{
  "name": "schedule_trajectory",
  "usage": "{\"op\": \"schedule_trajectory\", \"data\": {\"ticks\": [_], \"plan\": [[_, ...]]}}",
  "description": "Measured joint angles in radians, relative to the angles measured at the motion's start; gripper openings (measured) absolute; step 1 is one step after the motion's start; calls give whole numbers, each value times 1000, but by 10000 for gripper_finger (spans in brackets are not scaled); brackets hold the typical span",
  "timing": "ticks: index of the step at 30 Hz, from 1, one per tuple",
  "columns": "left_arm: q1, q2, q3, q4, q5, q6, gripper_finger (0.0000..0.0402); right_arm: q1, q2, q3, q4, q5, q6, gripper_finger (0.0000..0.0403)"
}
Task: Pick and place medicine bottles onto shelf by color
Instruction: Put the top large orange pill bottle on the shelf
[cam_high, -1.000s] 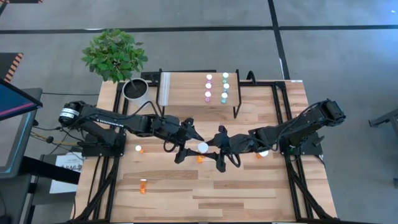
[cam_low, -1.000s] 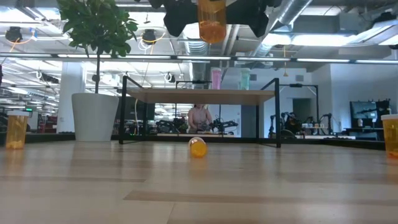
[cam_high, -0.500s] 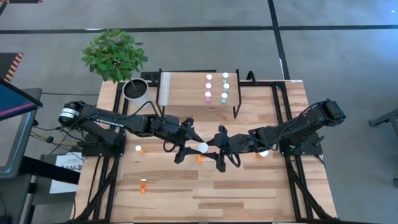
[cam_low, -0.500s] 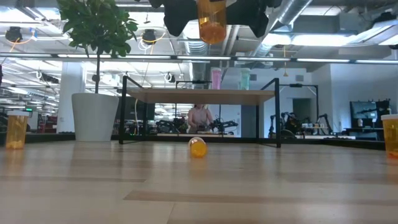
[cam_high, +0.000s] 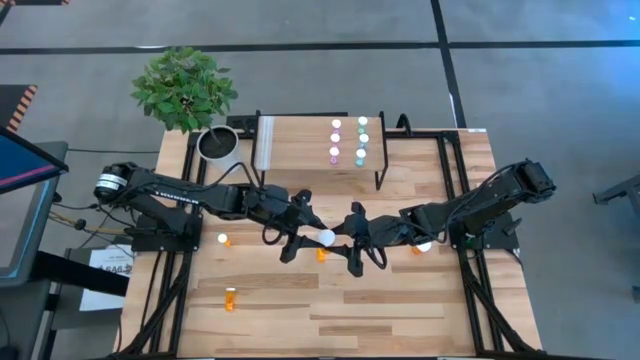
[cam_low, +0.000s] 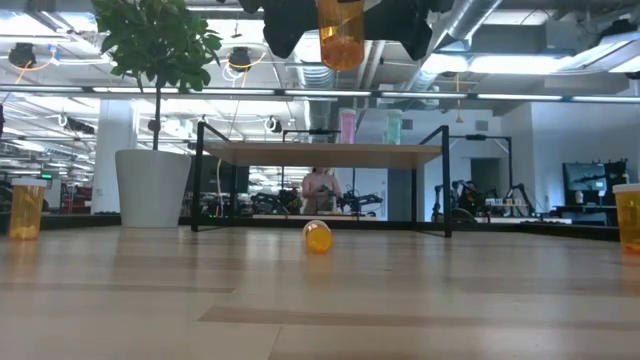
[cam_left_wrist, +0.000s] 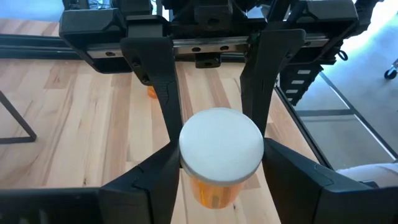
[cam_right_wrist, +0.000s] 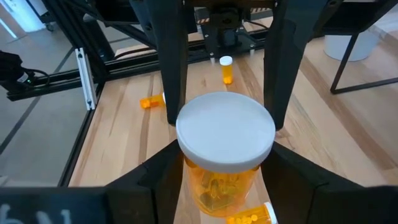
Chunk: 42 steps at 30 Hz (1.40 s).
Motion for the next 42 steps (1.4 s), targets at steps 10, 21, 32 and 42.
{"op": "schedule_trajectory", "data": {"ticks": [10, 21, 32, 42], "plan": [[10, 0, 0, -14, 4, 1, 193, 1, 0, 0, -3, -43, 4, 251], [41, -23, 1, -67, -8, 8, 192, 12, -69, 57, -219, -55, 27, 272], [113, -123, 1, -119, -51, 54, 192, 68, -142, 55, -315, 20, 23, 272], [271, -201, 1, -179, -109, 105, 192, 106, -137, 27, -333, 124, 54, 272]]}}
